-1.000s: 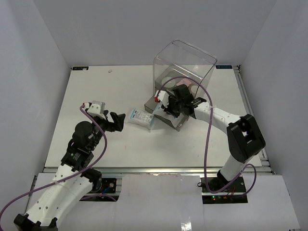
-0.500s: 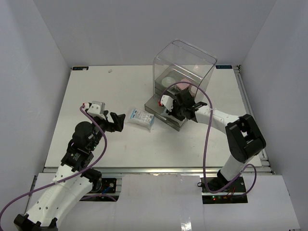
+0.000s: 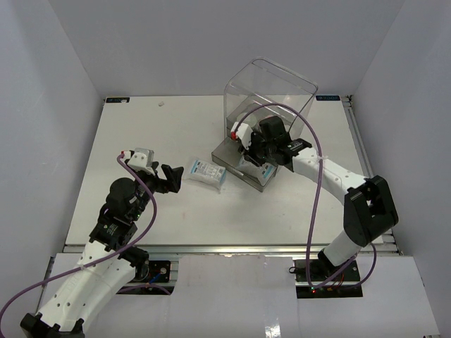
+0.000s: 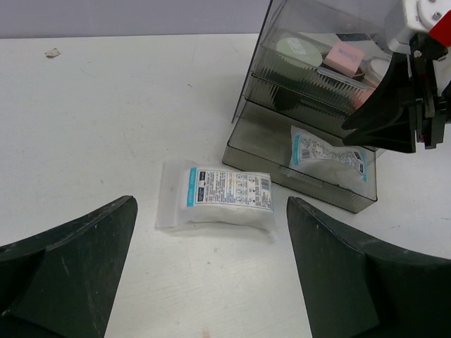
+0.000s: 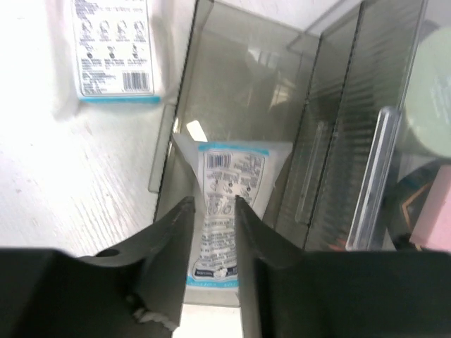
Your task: Organize the makeup
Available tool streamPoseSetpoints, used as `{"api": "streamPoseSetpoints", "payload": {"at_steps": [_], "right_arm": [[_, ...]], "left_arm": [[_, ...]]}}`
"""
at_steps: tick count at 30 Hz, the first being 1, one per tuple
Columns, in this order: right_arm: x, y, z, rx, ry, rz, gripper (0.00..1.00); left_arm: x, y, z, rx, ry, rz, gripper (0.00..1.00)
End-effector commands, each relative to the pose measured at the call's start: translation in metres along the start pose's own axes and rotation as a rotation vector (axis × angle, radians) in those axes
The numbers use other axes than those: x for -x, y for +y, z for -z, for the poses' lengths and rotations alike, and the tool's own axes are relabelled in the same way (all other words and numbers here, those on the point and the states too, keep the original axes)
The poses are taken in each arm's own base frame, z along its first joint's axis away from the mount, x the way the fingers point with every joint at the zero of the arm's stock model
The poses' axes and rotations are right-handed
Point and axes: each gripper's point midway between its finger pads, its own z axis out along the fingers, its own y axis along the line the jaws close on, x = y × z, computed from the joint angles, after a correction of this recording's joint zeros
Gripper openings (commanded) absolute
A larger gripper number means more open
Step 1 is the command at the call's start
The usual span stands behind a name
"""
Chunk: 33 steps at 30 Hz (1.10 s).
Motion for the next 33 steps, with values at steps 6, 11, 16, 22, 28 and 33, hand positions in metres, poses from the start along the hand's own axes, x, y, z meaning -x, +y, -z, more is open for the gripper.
{"api": "streamPoseSetpoints", "payload": {"at_steps": [6, 11, 16, 22, 28, 33], "right_arm": [[0.003, -0.006, -0.041, 0.044, 0.027, -0.032, 0.23], [-0.011, -0.01, -0.059, 0.038, 0.075, -0.039, 0.22], [-0.035, -0.012, -0.065, 0.011, 0.15, -0.022, 0.22], [-0.062, -0.019, -0.061, -0.017, 0.214, -0.026, 0.22], [-0.073, -0.021, -0.051, -0.029, 0.236, -0.029, 0.21], [-0.073, -0.019, -0.044, -0.008, 0.218, -0.04, 0.21]], "left_arm": [[0.003, 0.001, 0.001, 0.005, -0.012, -0.002, 0.98], [0.003, 0.001, 0.001, 0.003, -0.013, -0.001, 0.98], [0.003, 0.0, 0.001, 0.0, -0.012, -0.001, 0.98], [0.002, 0.0, 0.001, -0.003, -0.01, -0.002, 0.98], [0.002, -0.001, 0.0, -0.007, -0.007, -0.002, 0.98], [-0.005, -0.006, -0.004, -0.032, 0.021, -0.004, 0.98]]}}
